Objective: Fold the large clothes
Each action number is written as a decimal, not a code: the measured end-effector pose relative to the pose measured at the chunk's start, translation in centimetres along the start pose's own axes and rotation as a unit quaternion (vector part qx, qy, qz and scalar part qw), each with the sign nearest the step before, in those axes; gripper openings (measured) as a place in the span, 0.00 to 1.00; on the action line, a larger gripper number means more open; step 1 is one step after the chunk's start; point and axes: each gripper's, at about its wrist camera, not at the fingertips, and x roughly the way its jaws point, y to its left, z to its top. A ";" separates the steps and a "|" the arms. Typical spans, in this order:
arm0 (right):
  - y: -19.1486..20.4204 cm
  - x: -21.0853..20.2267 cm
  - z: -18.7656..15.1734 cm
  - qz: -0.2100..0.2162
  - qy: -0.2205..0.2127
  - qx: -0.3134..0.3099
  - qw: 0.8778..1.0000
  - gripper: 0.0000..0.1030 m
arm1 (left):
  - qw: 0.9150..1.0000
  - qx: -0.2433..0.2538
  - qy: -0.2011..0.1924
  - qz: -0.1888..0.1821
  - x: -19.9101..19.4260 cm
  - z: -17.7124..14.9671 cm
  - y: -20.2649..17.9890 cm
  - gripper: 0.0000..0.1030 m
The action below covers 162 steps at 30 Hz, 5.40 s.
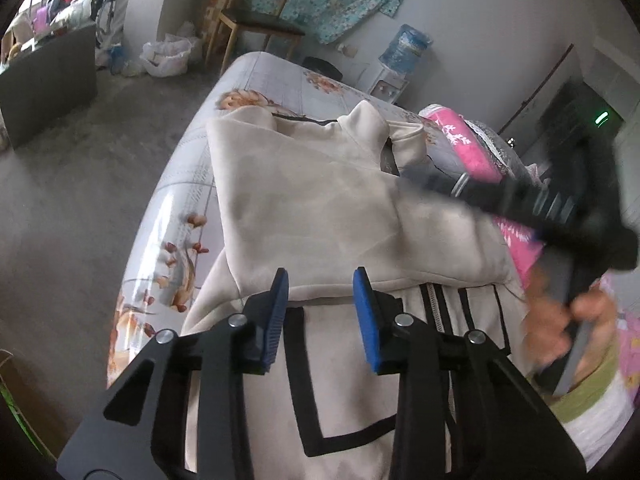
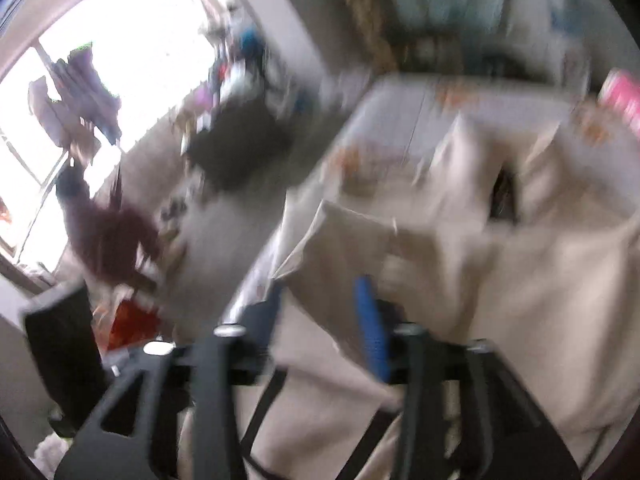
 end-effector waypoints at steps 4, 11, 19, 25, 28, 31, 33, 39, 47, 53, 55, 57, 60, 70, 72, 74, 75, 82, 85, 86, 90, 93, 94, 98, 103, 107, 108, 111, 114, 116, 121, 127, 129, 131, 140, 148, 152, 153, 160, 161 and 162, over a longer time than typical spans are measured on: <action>-2.9 -1.5 -1.7 0.011 0.012 0.025 1.000 0.52 | 0.999 -0.023 0.008 -0.028 1.0 1.0 0.0 0.32; -11.6 -11.9 -4.8 -0.092 -0.057 0.057 0.993 0.61 | 0.997 -0.059 0.036 0.027 6.4 4.4 0.8 0.48; -22.5 -19.1 -7.8 -0.173 -0.097 0.154 0.968 0.61 | 0.992 -0.040 0.049 0.105 10.9 6.1 0.8 0.47; -25.3 -19.8 -8.0 -0.184 -0.107 0.171 0.962 0.61 | 0.990 -0.012 0.054 0.128 11.5 6.0 -0.5 0.09; -25.3 -18.9 -7.9 -0.180 -0.103 0.170 0.963 0.61 | 0.991 0.006 0.041 0.129 10.5 5.8 -1.1 0.07; -25.2 -18.5 -8.0 -0.177 -0.102 0.164 0.965 0.61 | 0.994 0.006 -0.001 0.105 7.4 6.3 -1.6 0.07; -25.0 -18.1 -8.0 -0.181 -0.099 0.157 0.966 0.61 | 0.995 0.001 -0.021 0.102 5.7 6.5 -1.6 0.07; -25.6 -16.8 -8.2 -0.205 -0.082 0.152 0.963 0.61 | 0.991 -0.023 0.042 0.129 8.4 5.3 0.3 0.08; -21.4 -15.8 -9.5 -0.223 -0.021 0.021 0.974 0.61 | 0.991 -0.025 0.045 0.127 9.2 4.7 1.1 0.11; -20.5 -12.1 -11.6 -0.313 0.060 -0.067 0.945 0.43 | 0.990 -0.029 0.040 0.132 9.4 4.2 1.0 0.11; -21.0 -12.0 -11.7 -0.333 0.067 -0.069 0.938 0.11 | 0.990 -0.028 0.037 0.133 9.3 4.1 0.8 0.11; -21.4 -13.0 -11.6 -0.335 0.050 -0.059 0.939 0.08 | 0.990 -0.026 0.036 0.130 9.1 4.0 0.7 0.11; -22.0 -13.9 -11.7 -0.338 0.034 -0.042 0.940 0.08 | 0.990 -0.017 0.037 0.136 9.1 3.7 0.4 0.11; -22.0 -15.5 -12.6 -0.321 0.048 -0.030 0.945 0.46 | 0.990 -0.010 0.019 0.141 8.0 3.8 0.6 0.15; -21.2 -17.0 -12.4 -0.310 0.035 -0.035 0.949 0.48 | 0.989 -0.004 -0.004 0.148 6.9 4.2 0.5 0.16; -20.5 -18.5 -11.3 -0.291 0.010 -0.036 0.956 0.48 | 0.988 0.007 -0.028 0.155 5.8 4.6 0.1 0.17; -20.3 -18.9 -10.6 -0.279 -0.003 -0.033 0.960 0.48 | 0.987 0.017 -0.039 0.157 5.4 4.8 -0.4 0.17; -22.2 -14.5 -3.6 -0.197 -0.036 0.010 0.980 0.35 | 0.988 0.067 -0.006 0.139 8.2 4.4 -3.6 0.17; -24.9 -10.9 -2.1 -0.203 -0.007 0.044 0.978 0.33 | 0.985 0.063 0.017 0.162 10.2 3.8 -2.9 0.17; -26.1 -9.9 -2.1 -0.220 0.007 0.057 0.974 0.33 | 0.984 0.056 0.026 0.165 10.8 3.6 -2.2 0.17; -28.4 -9.9 -2.8 -0.252 0.019 0.087 0.964 0.25 | 0.985 0.059 0.023 0.160 10.2 3.7 -1.9 0.17; -26.3 -12.8 -4.0 -0.307 0.001 0.070 0.949 0.27 | 0.984 0.071 0.020 0.162 8.7 3.5 -2.3 0.22; -25.3 -13.8 -4.7 -0.295 -0.006 0.063 0.953 0.28 | 0.984 0.078 0.014 0.159 8.0 3.3 -2.6 0.27; -19.4 -16.7 -9.5 -0.281 -0.020 0.017 0.959 0.31 | 0.982 0.121 0.006 0.147 4.7 1.5 -4.5 0.41; -14.4 -17.8 -16.4 -0.245 -0.026 0.005 0.969 0.53 | 0.981 0.142 0.022 0.131 1.6 -3.2 -5.7 0.61; -11.6 -16.2 -22.4 -0.246 -0.014 0.022 0.969 0.57 | 0.973 0.175 0.044 0.143 1.2 -9.0 -6.6 0.70; -11.4 -15.7 -23.3 -0.255 -0.010 0.022 0.967 0.57 | 0.972 0.179 0.053 0.145 1.3 -10.1 -6.6 0.70; -11.0 -14.0 -26.2 -0.269 0.006 0.032 0.963 0.65 | 0.965 0.193 0.055 0.169 1.7 -13.5 -6.4 0.74; -9.5 -14.3 -27.5 -0.307 -0.011 0.022 0.951 0.67 | 0.963 0.191 0.038 0.185 0.5 -15.1 -6.5 0.78; -8.5 -14.9 -27.8 -0.295 -0.027 0.033 0.954 0.70 | 0.965 0.183 0.027 0.186 -0.4 -15.9 -6.6 0.78; -5.3 -13.9 -28.3 -0.259 -0.053 0.027 0.964 0.77 | 0.969 0.159 0.020 0.188 -1.3 -16.9 -6.3 0.80; -4.0 -11.0 -29.4 -0.281 -0.044 0.015 0.959 0.85 | 0.972 0.138 0.016 0.188 -1.4 -16.9 -5.8 0.83; -4.2 -11.2 -29.8 -0.272 -0.044 0.029 0.961 0.85 | 0.972 0.137 0.015 0.190 -1.4 -17.0 -5.8 0.84; -4.3 -11.4 -30.0 -0.268 -0.043 0.034 0.962 0.85 | 0.972 0.136 0.015 0.193 -1.3 -17.0 -5.8 0.85; -4.5 -12.8 -28.5 -0.270 -0.078 0.040 0.959 0.85 | 0.971 0.129 0.019 0.200 -1.2 -16.9 -5.8 0.87; -5.3 -10.9 -29.0 -0.283 -0.065 0.029 0.957 0.90 | 0.969 0.127 0.021 0.211 -1.1 -16.8 -6.0 0.88; -5.6 -10.9 -29.1 -0.279 -0.068 0.030 0.957 0.93 | 0.967 0.129 0.023 0.216 -1.0 -16.7 -6.1 0.90; -5.6 -10.9 -29.1 -0.279 -0.069 0.030 0.957 0.93 | 0.967 0.130 0.024 0.218 -1.0 -16.6 -6.1 0.90; -5.6 -10.9 -29.1 -0.281 -0.068 0.031 0.957 0.94 | 0.966 0.129 0.025 0.221 -1.0 -16.6 -6.1 0.90; -5.6 -10.9 -29.1 -0.281 -0.067 0.032 0.957 0.94 | 0.966 0.128 0.025 0.222 -1.0 -16.6 -6.2 0.90; -5.6 -10.9 -29.1 -0.281 -0.066 0.033 0.957 0.94 | 0.966 0.129 0.025 0.222 -1.0 -16.6 -6.2 0.90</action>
